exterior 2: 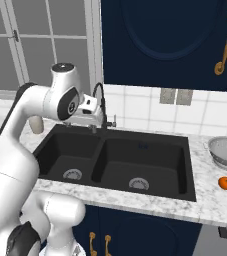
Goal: Put the colander in the sink, put the apple, orange, banana in the colander, and turn on the sink faucet and pour water over the colander.
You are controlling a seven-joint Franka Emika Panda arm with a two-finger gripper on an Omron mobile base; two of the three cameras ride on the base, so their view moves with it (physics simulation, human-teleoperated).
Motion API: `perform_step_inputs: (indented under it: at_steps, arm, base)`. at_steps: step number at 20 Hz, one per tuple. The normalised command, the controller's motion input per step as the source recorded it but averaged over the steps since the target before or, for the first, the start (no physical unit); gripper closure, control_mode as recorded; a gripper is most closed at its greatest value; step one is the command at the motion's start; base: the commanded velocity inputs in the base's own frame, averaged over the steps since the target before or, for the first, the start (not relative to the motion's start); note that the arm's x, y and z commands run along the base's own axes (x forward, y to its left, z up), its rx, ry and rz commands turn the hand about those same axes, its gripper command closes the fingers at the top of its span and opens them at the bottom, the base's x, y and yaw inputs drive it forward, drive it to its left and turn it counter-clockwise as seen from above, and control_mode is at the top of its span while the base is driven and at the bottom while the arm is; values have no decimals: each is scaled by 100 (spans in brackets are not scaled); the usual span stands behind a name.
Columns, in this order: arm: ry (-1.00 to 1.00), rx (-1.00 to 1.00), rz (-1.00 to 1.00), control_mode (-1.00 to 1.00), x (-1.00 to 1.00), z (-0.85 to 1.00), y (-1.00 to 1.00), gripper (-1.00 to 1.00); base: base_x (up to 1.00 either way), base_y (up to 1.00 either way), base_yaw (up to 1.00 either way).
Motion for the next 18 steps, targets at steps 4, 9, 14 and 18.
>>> perform_step_inputs:
  at_steps: [4, 9, 14, 18]
  arm:
    - [-4, 0, 0, -100, -8, -34, -100, -100]
    - [-2, 0, 0, -100, 0, -29, -100, -100]
    - [0, 0, 0, -100, 11, -13, -100, -100]
    - [-3, 0, -1, -100, 12, -19, -100, -100]
  base:
    - [0, 0, 0]
    - [0, 0, 0]
    - [0, 0, 0]
    - [0, 0, 0]
